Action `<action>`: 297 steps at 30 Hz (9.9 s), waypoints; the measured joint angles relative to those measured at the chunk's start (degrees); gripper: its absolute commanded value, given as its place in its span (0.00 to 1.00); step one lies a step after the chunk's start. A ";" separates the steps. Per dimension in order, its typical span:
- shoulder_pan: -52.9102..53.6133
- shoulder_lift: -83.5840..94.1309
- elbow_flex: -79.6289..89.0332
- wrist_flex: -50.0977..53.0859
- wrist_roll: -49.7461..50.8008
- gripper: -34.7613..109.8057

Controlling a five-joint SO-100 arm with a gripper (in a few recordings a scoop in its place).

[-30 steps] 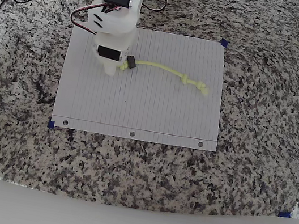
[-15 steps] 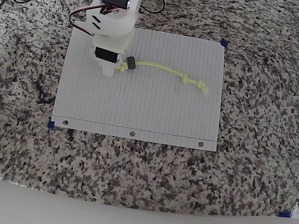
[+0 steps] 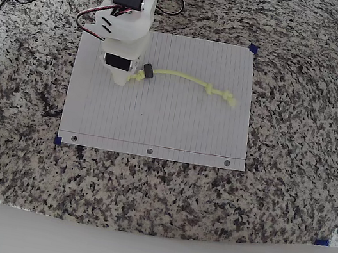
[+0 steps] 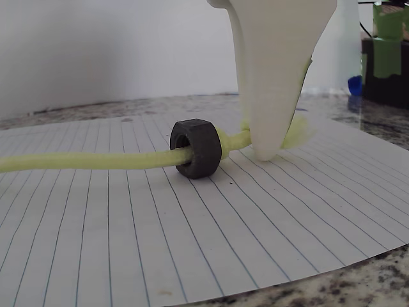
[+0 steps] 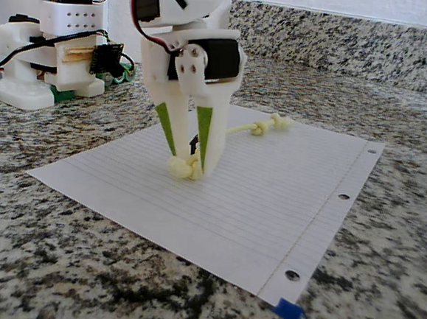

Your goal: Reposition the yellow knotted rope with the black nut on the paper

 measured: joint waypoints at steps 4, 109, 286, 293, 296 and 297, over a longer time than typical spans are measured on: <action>-0.26 -0.18 -0.09 0.00 0.00 0.26; -19.16 92.64 59.15 -7.38 140.10 0.24; -3.96 100.90 59.33 17.67 -6.15 0.24; -4.04 103.89 59.33 21.18 -6.15 0.24; -4.04 103.80 59.33 21.53 -6.15 0.24; -4.04 103.89 59.33 21.62 -6.15 0.24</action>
